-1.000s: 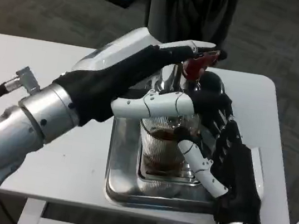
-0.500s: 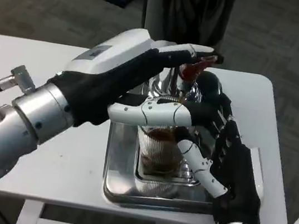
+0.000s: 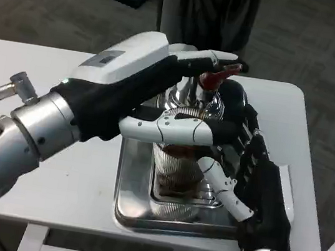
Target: Grasp the cup under the faucet to collect the drink, then remove the cup.
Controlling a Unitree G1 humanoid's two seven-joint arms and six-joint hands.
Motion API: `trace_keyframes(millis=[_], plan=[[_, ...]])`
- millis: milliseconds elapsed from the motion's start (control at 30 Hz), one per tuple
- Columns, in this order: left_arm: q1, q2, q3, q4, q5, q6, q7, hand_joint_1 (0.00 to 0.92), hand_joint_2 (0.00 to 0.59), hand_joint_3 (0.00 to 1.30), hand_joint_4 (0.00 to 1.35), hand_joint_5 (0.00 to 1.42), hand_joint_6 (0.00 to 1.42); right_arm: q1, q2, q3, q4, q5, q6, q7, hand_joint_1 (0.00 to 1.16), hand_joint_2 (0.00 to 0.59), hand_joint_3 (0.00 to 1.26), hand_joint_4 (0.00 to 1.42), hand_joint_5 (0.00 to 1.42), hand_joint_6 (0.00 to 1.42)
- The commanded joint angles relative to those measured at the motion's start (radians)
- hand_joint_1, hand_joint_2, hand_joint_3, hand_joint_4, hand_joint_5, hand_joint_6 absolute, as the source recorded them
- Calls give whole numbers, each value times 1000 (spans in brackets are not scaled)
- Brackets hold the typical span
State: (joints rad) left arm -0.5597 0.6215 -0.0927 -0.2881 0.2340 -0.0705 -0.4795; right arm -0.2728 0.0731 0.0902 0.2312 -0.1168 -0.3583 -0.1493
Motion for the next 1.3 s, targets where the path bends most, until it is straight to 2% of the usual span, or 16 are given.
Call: trace_keyframes(millis=[33,1067,1300], plan=[[43,27,-21,3,25,8,-46,0,99,260,219,180,0,10,23,5,-5,0,-10,-6,627,190,62,139,172,199],[70,17,1,-2,-7,47,-35,0,106,260,220,180,0,15,19,8,-12,-1,-6,-4,634,201,62,139,172,209],[93,-22,44,27,-130,113,-36,0,106,260,220,180,0,13,19,7,-11,-1,-7,-4,637,203,62,139,177,213]])
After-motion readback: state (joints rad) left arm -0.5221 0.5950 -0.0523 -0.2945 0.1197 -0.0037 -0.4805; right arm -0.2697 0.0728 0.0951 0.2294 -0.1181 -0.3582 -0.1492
